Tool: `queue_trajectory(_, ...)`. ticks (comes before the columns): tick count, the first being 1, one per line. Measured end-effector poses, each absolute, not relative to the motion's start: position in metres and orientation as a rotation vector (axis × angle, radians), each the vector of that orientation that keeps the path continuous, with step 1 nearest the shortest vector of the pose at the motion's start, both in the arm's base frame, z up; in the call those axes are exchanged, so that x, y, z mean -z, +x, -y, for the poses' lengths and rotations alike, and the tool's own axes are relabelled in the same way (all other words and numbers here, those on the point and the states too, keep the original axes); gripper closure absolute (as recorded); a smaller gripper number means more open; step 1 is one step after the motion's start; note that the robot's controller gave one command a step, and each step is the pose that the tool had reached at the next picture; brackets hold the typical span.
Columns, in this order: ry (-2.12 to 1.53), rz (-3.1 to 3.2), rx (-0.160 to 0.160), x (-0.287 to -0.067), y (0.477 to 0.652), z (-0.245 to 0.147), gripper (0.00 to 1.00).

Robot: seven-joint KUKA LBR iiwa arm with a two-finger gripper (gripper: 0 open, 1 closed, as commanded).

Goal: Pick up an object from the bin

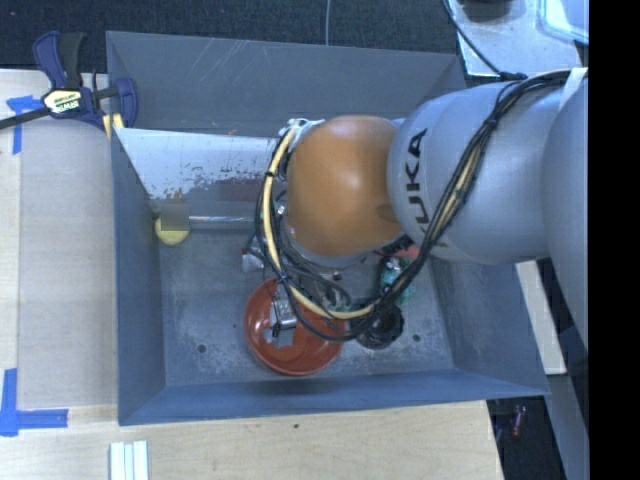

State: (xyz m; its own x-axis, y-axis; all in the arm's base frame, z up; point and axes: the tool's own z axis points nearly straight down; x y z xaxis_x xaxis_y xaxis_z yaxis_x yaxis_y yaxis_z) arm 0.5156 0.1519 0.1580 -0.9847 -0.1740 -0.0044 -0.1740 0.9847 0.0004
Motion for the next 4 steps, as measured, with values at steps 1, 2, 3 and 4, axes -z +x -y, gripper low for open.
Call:
queue_trajectory(1,-0.920,-2.999,0.000,-0.145,0.517,-0.122,0.00)
queue_trajectory(2,-1.565,-2.725,-0.001,-0.149,0.490,-0.128,0.00)
queue_trajectory(3,-1.626,-2.678,0.005,-0.083,0.580,-0.100,0.00)
queue_trajectory(4,-2.202,-2.225,0.006,-0.073,0.504,-0.080,1.00)
